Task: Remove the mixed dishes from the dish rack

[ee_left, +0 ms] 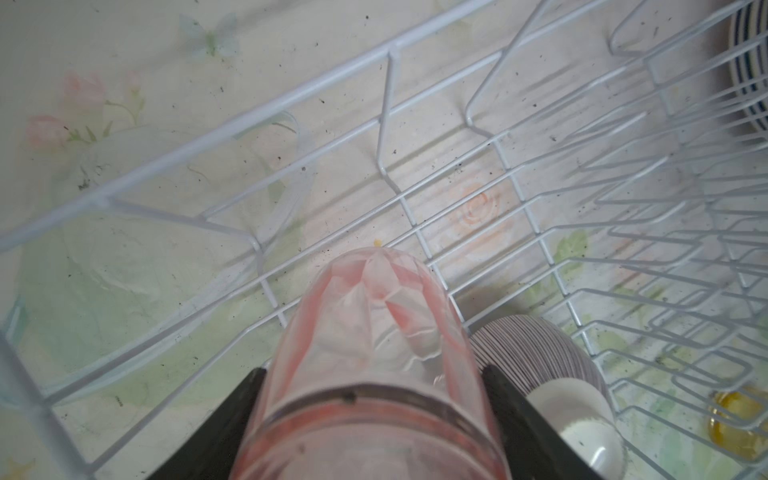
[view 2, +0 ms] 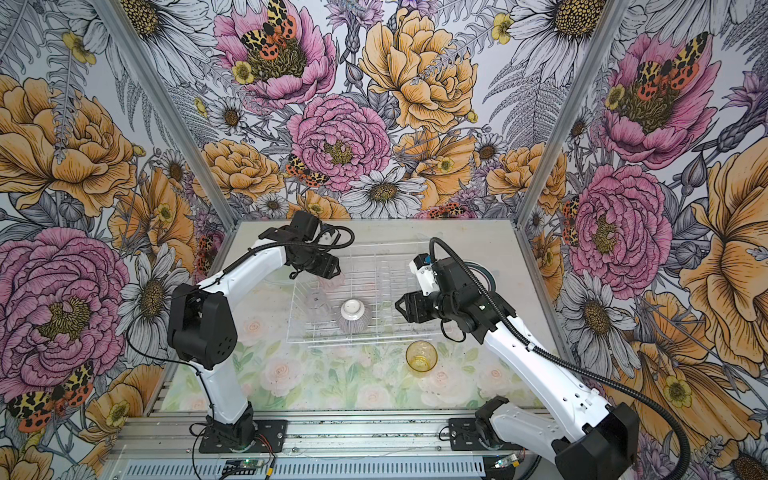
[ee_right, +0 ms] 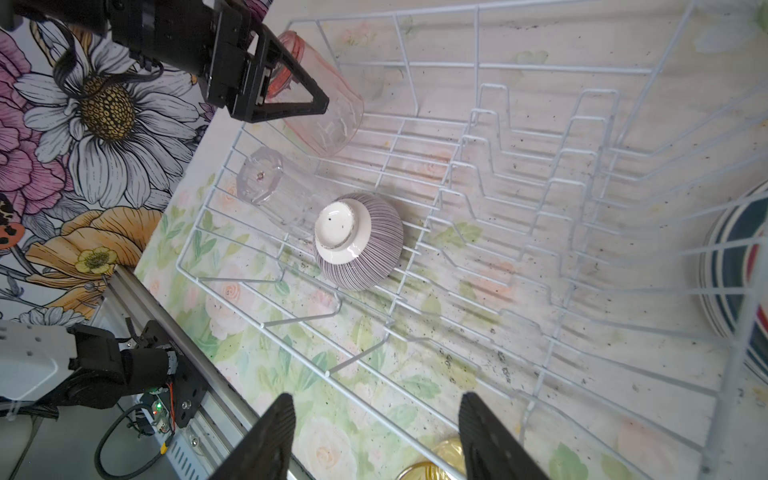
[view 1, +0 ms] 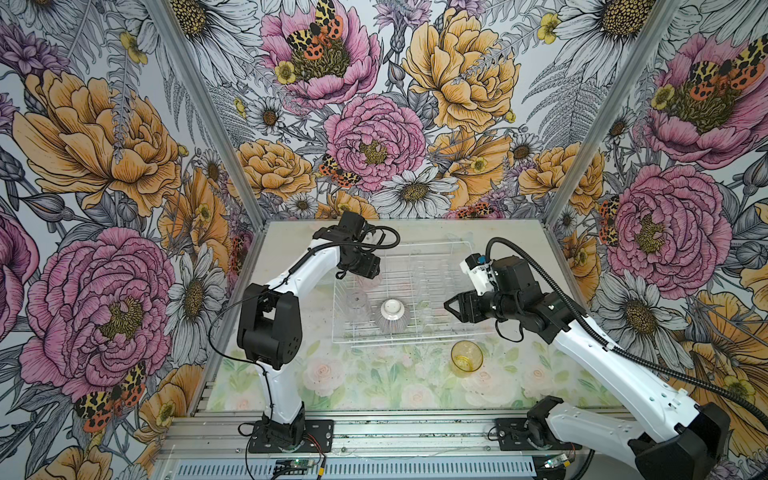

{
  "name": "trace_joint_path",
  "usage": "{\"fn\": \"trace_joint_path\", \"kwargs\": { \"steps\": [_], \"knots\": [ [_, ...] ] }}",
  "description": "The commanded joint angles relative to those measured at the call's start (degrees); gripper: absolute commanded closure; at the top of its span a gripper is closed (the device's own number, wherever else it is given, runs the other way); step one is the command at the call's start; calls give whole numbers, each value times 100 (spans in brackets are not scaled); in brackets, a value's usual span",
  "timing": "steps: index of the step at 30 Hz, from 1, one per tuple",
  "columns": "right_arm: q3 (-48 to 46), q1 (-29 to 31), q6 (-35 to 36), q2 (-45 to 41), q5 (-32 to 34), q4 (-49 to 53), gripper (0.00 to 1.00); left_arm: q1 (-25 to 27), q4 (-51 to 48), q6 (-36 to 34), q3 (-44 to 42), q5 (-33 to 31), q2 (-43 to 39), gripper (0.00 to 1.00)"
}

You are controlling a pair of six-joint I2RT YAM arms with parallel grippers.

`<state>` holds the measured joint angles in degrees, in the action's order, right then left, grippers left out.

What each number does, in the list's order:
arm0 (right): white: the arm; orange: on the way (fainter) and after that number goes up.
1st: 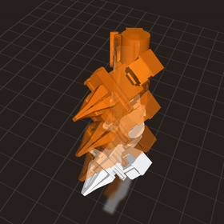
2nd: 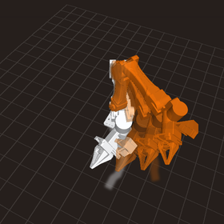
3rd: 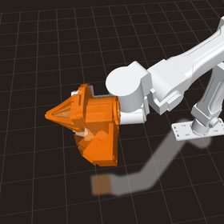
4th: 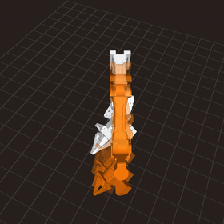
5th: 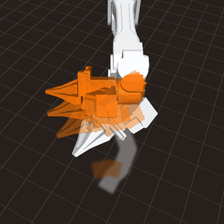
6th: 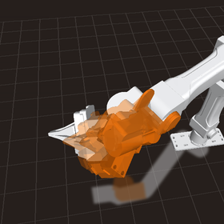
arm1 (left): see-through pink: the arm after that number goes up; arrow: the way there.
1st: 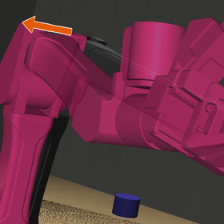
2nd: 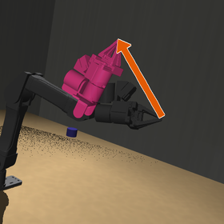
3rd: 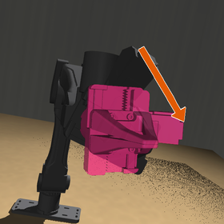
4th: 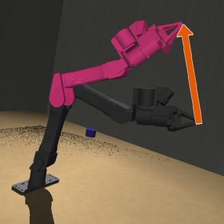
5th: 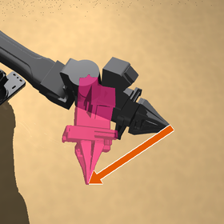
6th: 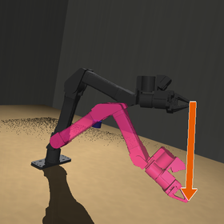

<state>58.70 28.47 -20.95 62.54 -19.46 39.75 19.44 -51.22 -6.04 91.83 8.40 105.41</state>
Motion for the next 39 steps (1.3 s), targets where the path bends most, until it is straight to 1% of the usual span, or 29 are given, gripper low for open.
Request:
{"fn": "trace_joint_path", "kwargs": {
  "steps": [1,5,9,13,15,19,22,25,30,34,39],
  "knots": [
    [-118,-156,-183,-107,-668,-795,36,-71,53,-66,165,485,-416,38],
    [-299,-325,-498,-24,-1287,-1571,38,-107,94,-29,183,1205,-625,38],
    [-602,-429,-1100,98,-2018,-2783,41,-119,195,11,194,1859,-797,38],
    [-987,-491,-1784,251,-2472,-4078,48,-133,447,114,70,2528,-951,38],
    [-1167,-524,-2089,380,-2607,-4668,52,-158,703,222,-64,2965,-1033,38],
    [-1353,-533,-2410,671,-2758,-5400,61,-208,1306,525,-326,3739,-1163,39],
    [-1453,-543,-2602,820,-2833,-5895,63,-206,1689,745,-463,4195,-1213,39],
    [-1621,-545,-2978,946,-2930,-6773,63,-200,2166,1061,-654,4622,-1268,39],
    [-1605,-547,-3141,1085,-2922,-7272,61,-178,2924,1552,-911,5105,-1329,39],
    [-1484,-562,-3126,1196,-2897,-7309,61,-109,3073,1654,-939,5218,-1330,39],
    [-1371,-560,-3240,1386,-2923,-7613,61,14,3254,1784,-965,5317,-1314,39]
  ]
}}
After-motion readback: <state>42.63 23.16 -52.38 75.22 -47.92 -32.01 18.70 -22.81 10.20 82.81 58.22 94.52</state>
